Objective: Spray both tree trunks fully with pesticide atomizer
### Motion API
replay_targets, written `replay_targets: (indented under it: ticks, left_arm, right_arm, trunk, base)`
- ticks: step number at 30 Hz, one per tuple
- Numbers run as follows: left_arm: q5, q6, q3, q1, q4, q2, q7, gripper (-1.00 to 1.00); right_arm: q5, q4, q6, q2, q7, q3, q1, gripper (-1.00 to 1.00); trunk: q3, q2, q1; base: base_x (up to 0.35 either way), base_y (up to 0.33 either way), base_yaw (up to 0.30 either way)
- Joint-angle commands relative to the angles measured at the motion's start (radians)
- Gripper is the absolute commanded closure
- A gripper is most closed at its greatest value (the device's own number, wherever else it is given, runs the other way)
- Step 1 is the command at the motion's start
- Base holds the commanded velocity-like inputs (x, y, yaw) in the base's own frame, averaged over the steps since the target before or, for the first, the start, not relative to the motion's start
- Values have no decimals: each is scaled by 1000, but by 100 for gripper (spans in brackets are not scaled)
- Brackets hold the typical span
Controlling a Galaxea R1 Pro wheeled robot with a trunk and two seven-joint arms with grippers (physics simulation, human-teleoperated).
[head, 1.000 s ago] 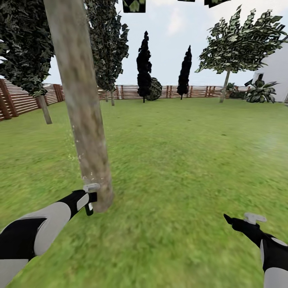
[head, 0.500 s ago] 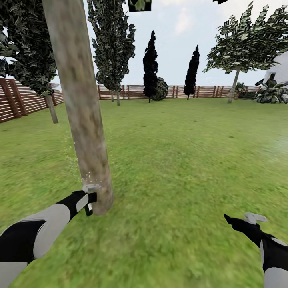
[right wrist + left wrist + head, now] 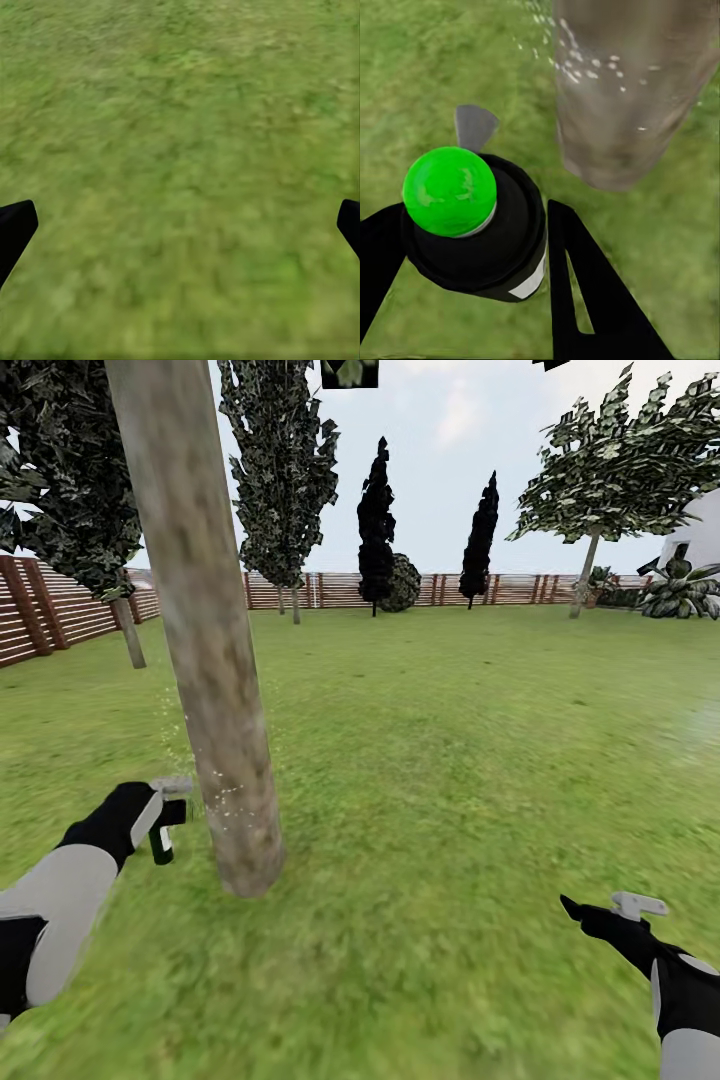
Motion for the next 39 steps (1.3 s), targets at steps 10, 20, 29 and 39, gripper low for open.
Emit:
replay_targets:
  ticks: [10, 20, 29, 39]
  left_arm:
    - [9, 239, -4, -1, -170, -50, 0, 100]
    - [-122, 322, -4, -104, -311, -142, 1, 100]
    - [-135, 324, -4, -219, -306, -147, 1, 100]
    - [-134, 324, 0, -264, -299, -87, 2, 100]
  right_arm:
    - [0, 0, 0, 0, 0, 0, 0, -100]
    - [0, 1, -1, 0, 0, 0, 0, -100]
    - [0, 1, -2, 0, -2, 0, 0, -100]
    - [0, 2, -2, -2, -2, 0, 0, -100]
  trunk:
    - [0, 0, 0]
    - [0, 0, 0]
    - [0, 0, 0]
    - [0, 0, 0]
  base:
    - [0, 0, 0]
    - [0, 0, 0]
    - [0, 0, 0]
    - [0, 0, 0]
